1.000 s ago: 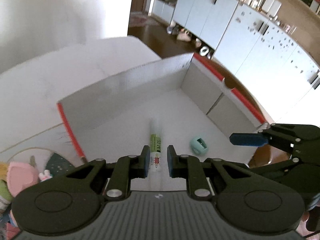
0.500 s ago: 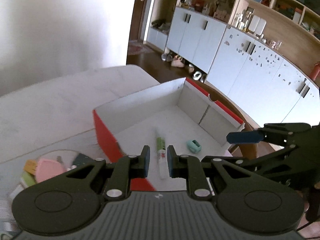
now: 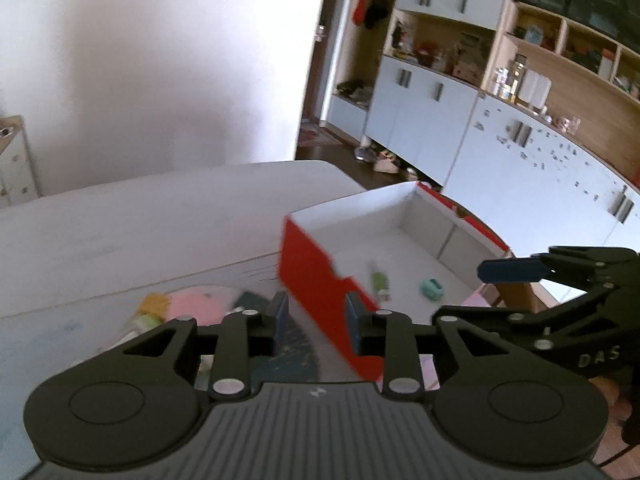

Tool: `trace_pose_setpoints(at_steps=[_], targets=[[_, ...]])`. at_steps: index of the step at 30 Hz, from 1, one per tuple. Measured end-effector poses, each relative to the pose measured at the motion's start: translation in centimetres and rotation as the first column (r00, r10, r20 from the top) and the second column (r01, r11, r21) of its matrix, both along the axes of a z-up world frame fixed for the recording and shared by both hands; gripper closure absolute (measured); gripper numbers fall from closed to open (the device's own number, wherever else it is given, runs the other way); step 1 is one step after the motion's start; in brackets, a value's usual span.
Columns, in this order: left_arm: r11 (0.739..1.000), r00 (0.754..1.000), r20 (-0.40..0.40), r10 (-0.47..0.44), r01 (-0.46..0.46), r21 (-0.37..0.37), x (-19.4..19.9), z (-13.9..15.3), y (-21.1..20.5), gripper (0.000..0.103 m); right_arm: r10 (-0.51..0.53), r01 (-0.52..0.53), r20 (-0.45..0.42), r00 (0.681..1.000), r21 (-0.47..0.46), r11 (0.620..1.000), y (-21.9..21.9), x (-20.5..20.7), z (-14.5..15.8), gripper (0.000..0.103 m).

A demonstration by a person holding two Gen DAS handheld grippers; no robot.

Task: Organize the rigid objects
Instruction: 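Move both grippers back from the box to the items on the table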

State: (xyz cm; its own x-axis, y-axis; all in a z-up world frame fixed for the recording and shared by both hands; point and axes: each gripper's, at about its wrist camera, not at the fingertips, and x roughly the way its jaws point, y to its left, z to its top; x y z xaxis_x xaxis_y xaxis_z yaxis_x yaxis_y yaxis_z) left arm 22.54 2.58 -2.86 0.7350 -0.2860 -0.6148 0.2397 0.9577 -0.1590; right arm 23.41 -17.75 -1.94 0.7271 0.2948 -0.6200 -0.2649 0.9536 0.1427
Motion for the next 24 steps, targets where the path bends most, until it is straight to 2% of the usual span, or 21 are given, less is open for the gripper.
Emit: trace_pose_setpoints(at_steps=[4, 6, 7, 8, 9, 11, 14, 16, 19, 22, 24], targets=[[0.999, 0.999, 0.029, 0.036, -0.035, -0.004, -1.6, 0.0, 3.4, 0.073, 0.013, -0.013, 0.017, 1.0, 0.016, 1.0, 2.2, -0.8, -0.2, 0.016], [0.999, 0.998, 0.046, 0.049, -0.05, 0.002, -2.5, -0.1, 5.0, 0.07, 0.012, -0.012, 0.019, 1.0, 0.02, 1.0, 3.4, -1.0, -0.4, 0.015], [0.999, 0.997, 0.058, 0.051, -0.052, 0.007, -2.9, -0.1, 5.6, 0.056, 0.014, -0.015, 0.019, 1.0, 0.023, 1.0, 3.9, -1.1, -0.6, 0.015], [0.998, 0.996, 0.074, 0.057, -0.058, 0.015, -3.4, -0.1, 6.2, 0.036, 0.016, -0.016, 0.018, 1.0, 0.023, 1.0, 4.5, -1.1, -0.7, 0.014], [0.997, 0.993, 0.096, 0.066, -0.069, 0.023, -3.9, -0.1, 6.8, 0.03, 0.017, -0.017, 0.016, 1.0, 0.022, 1.0, 4.9, -1.2, -0.9, 0.014], [0.997, 0.989, 0.132, 0.07, -0.075, 0.037, -4.9, -0.1, 8.0, 0.029, 0.017, -0.018, 0.014, 1.0, 0.019, 1.0, 5.9, -1.3, -1.3, 0.012], [0.998, 0.991, 0.121, 0.061, -0.064, 0.017, -5.7, -0.5, 9.8, 0.028, 0.009, -0.01, 0.018, 1.0, 0.024, 1.0, 7.1, -1.5, -1.7, 0.004], [0.998, 0.991, 0.114, 0.068, -0.069, 0.007, -6.2, -0.9, 11.2, 0.024, 0.0, 0.0, 0.022, 1.0, 0.024, 1.0, 7.7, -1.5, -1.9, 0.002], [0.996, 0.989, 0.122, 0.087, -0.088, 0.004, -7.2, -1.4, 13.2, 0.023, -0.012, 0.012, 0.015, 1.0, 0.015, 1.0, 8.6, -1.4, -2.4, 0.001], [0.995, 0.988, 0.117, 0.099, -0.099, 0.0, -7.8, -2.0, 14.8, 0.017, -0.02, 0.02, 0.005, 1.0, -0.004, 1.0, 9.8, -1.1, -2.9, 0.001], [0.994, 0.988, 0.11, 0.109, -0.108, -0.009, -8.2, -2.5, 16.0, 0.017, -0.02, 0.02, 0.0, 1.0, -0.015, 1.0, 10.4, -1.0, -3.4, 0.001]])
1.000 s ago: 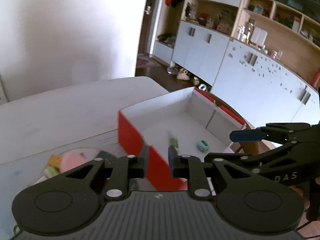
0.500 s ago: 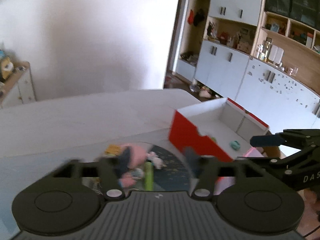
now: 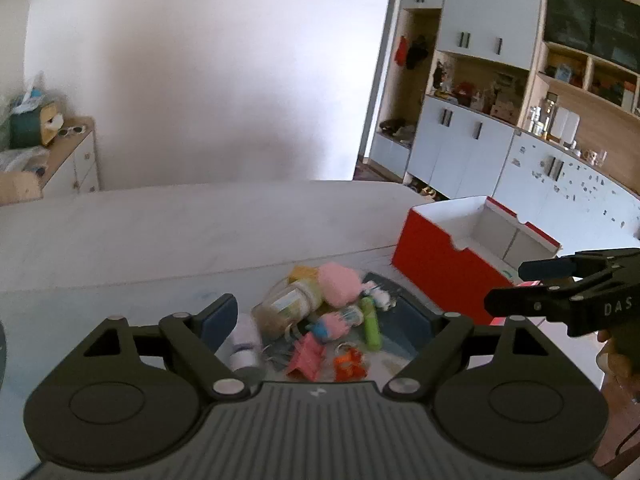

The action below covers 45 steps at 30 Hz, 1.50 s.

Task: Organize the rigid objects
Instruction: 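Move both grippers back from the box to the items on the table, then grasp the white correction tape with the left gripper while the right grasps the red horse keychain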

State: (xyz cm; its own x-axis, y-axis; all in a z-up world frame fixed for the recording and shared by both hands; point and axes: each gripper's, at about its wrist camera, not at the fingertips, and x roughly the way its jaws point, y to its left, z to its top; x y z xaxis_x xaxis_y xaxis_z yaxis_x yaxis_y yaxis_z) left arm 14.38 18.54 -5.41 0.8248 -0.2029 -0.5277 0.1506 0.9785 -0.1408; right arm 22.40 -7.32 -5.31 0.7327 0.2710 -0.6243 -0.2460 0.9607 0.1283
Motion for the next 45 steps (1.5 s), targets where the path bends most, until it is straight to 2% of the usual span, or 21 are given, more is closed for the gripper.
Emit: trace_pose_setpoints(at_steps=[3, 4, 5, 9, 17, 20, 26, 30, 34, 40, 45], targets=[[1.0, 1.0, -0.02, -0.003, 0.002, -0.019, -0.2, -0.8, 1.4, 0.011, 0.006, -0.006, -0.012, 1.0, -0.029, 1.0, 1.1, 0.4, -0.9, 0.001], [1.0, 1.0, -0.022, 0.001, -0.001, -0.026, -0.2, -1.1, 1.8, 0.003, 0.006, -0.007, -0.018, 1.0, -0.037, 0.999, 1.5, 0.5, -1.2, 0.001], [0.999, 1.0, -0.02, 0.008, -0.009, -0.035, -0.3, -1.4, 2.2, 0.0, 0.005, -0.006, -0.023, 1.0, -0.042, 0.999, 1.7, 0.6, -1.5, 0.001], [0.999, 0.999, -0.04, 0.008, -0.009, -0.043, -0.1, -2.5, 3.2, 0.0, 0.008, -0.011, -0.045, 0.999, -0.06, 0.998, 2.8, 1.2, -2.6, 0.001], [0.999, 0.992, -0.118, 0.036, -0.032, 0.034, 1.0, -6.5, 3.5, 0.0, 0.009, -0.02, -0.104, 0.995, -0.098, 0.995, 4.5, 3.2, -5.1, 0.005], [0.999, 0.986, -0.164, 0.04, -0.039, 0.006, 1.7, -8.3, 3.9, 0.0, 0.019, -0.034, -0.127, 0.992, -0.113, 0.993, 5.1, 3.9, -5.9, 0.005], [1.0, 0.979, -0.202, 0.024, -0.025, -0.004, 2.4, -10.9, 4.2, 0.0, 0.038, -0.064, -0.182, 0.983, -0.141, 0.988, 6.1, 5.2, -7.6, 0.01], [0.998, 0.974, -0.218, 0.061, -0.056, 0.032, 3.0, -11.9, 4.7, 0.0, 0.034, -0.066, -0.21, 0.977, -0.148, 0.987, 6.3, 6.0, -8.6, 0.015], [0.999, 0.974, -0.222, 0.041, -0.032, 0.044, 3.4, -12.5, 5.0, 0.0, 0.039, -0.075, -0.242, 0.97, -0.142, 0.987, 6.3, 6.8, -9.5, 0.022], [0.999, 0.969, -0.244, 0.028, -0.015, 0.051, 4.0, -13.3, 5.0, 0.0, 0.074, -0.116, -0.265, 0.962, -0.147, 0.982, 6.9, 7.6, -10.4, 0.026], [0.996, 0.974, -0.226, 0.015, 0.005, 0.086, 4.2, -13.6, 4.6, 0.0, 0.085, -0.135, -0.277, 0.957, -0.167, 0.977, 7.7, 7.9, -11.0, 0.029]])
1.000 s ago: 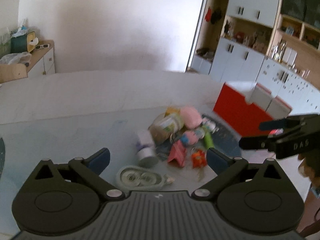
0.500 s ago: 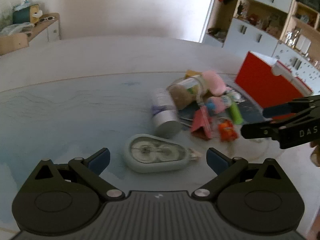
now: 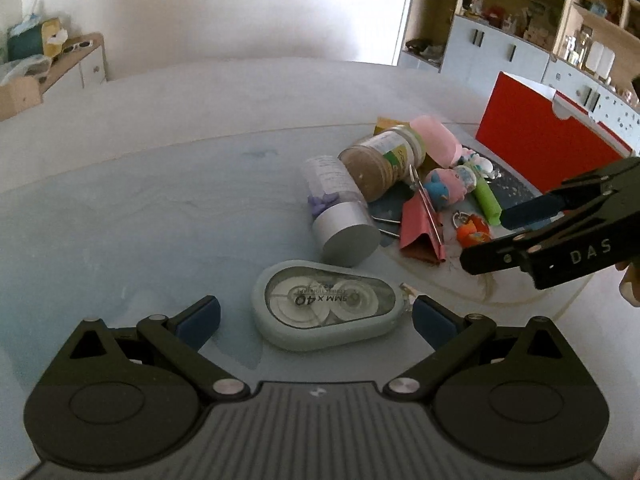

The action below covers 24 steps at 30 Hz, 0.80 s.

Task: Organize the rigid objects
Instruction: 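Grasp the white correction tape with the left gripper while the right grasps the red horse keychain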

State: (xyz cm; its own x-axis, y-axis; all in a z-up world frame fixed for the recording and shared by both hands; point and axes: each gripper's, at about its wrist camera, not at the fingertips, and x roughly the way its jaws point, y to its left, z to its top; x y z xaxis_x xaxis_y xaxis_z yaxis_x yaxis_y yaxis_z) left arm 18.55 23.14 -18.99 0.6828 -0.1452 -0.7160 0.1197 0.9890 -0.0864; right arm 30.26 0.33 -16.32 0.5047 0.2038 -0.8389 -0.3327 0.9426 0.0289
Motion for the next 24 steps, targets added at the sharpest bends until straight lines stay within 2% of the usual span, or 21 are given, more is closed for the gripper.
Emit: trace_pose_setpoints(at_steps=[5, 9, 12, 16, 17, 19, 21, 24], targets=[[1.0, 1.0, 0.025, -0.007, 0.007, 0.013, -0.1, -0.2, 0.0, 0.001, 0.0, -0.001, -0.008, 1.0, -0.014, 1.0, 0.5, 0.1, -0.4, 0.035], [0.998, 0.999, 0.036, -0.023, 0.021, 0.053, -0.2, -0.3, -0.5, 0.001, 0.008, -0.008, 0.0, 1.0, -0.029, 1.0, 0.8, 0.0, -0.4, 0.035], [0.997, 0.998, 0.042, -0.035, 0.033, 0.065, -0.2, -0.3, -0.7, 0.006, 0.008, -0.008, 0.005, 1.0, -0.034, 0.999, 1.0, 0.1, -0.5, 0.036], [0.995, 0.997, 0.054, -0.05, 0.045, 0.085, -0.1, -0.2, -1.1, 0.017, 0.015, -0.014, 0.019, 1.0, -0.043, 0.999, 1.3, -0.2, -0.3, 0.046], [0.995, 0.997, 0.054, -0.054, 0.049, 0.092, 0.0, -0.2, -1.2, 0.017, 0.013, -0.012, 0.022, 1.0, -0.042, 0.999, 1.3, -0.2, -0.3, 0.051], [0.995, 0.997, 0.054, -0.057, 0.052, 0.089, 0.1, -0.2, -1.2, 0.017, 0.012, -0.011, 0.025, 1.0, -0.043, 0.999, 1.2, 0.0, -0.3, 0.053], [0.994, 0.997, 0.055, -0.061, 0.055, 0.091, 0.0, -0.2, -1.3, 0.018, 0.014, -0.012, 0.034, 0.999, -0.052, 0.999, 1.3, -0.1, -0.2, 0.063], [0.995, 0.997, 0.056, -0.054, 0.049, 0.091, -0.1, -0.1, -1.4, 0.021, 0.014, -0.012, 0.035, 0.999, -0.056, 0.998, 1.3, -0.3, -0.1, 0.062]])
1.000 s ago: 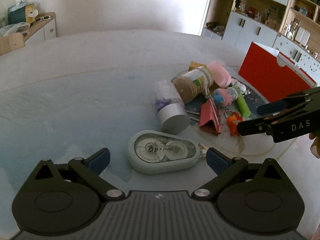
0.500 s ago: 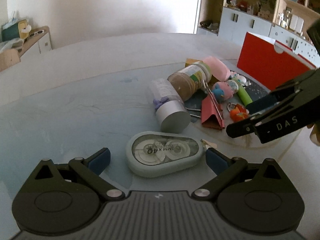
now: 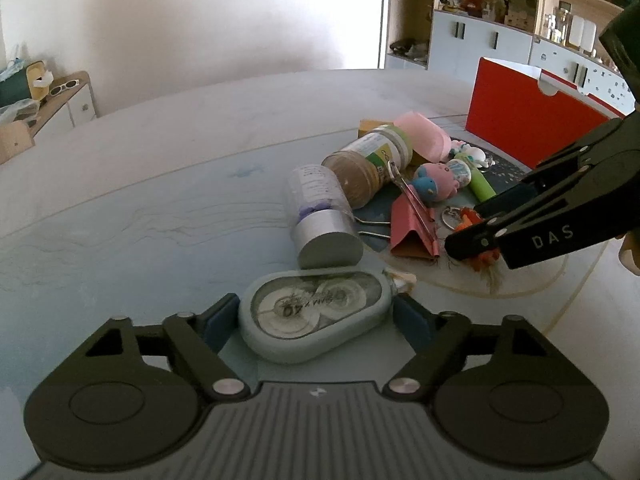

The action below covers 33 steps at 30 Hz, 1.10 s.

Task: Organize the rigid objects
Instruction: 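Grasp the white correction tape with the left gripper while the right grasps the red horse keychain, then carry the correction tape and horse keychain into the red box with both grippers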

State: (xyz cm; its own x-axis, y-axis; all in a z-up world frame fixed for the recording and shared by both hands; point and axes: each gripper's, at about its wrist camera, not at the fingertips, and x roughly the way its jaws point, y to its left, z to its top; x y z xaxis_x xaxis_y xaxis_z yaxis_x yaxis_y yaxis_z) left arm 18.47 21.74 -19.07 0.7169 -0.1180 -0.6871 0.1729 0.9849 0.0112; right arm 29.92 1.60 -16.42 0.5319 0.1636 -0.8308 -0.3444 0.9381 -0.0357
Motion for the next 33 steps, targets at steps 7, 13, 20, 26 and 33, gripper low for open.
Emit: trace_pose_setpoints(at_steps=[7, 13, 20, 26, 33], targets=[[1.0, 1.0, -0.009, 0.003, -0.003, -0.016, -0.3, 0.2, -0.2, 0.022, -0.019, 0.019, 0.017, 1.0, 0.012, 1.0, -0.7, -0.9, 0.5, 0.063], [0.998, 1.0, -0.023, 0.007, -0.008, -0.059, -0.9, 0.3, -0.3, 0.022, -0.04, 0.039, 0.024, 0.999, 0.053, 0.998, -1.9, -2.2, 1.9, 0.063], [0.996, 1.0, -0.024, 0.02, -0.022, -0.089, -1.7, 1.0, -0.6, 0.022, -0.056, 0.051, 0.051, 0.997, 0.105, 0.993, -3.1, -4.1, 4.5, 0.063], [0.994, 0.999, -0.026, 0.025, -0.028, -0.11, -1.7, 3.1, -1.4, 0.022, -0.087, 0.078, 0.066, 0.994, 0.127, 0.989, -4.5, -4.9, 6.5, 0.063], [0.992, 1.0, 0.004, 0.006, -0.005, -0.13, -1.3, 6.5, -3.5, 0.022, -0.101, 0.083, 0.104, 0.989, 0.166, 0.983, -6.8, -5.4, 9.6, 0.063]])
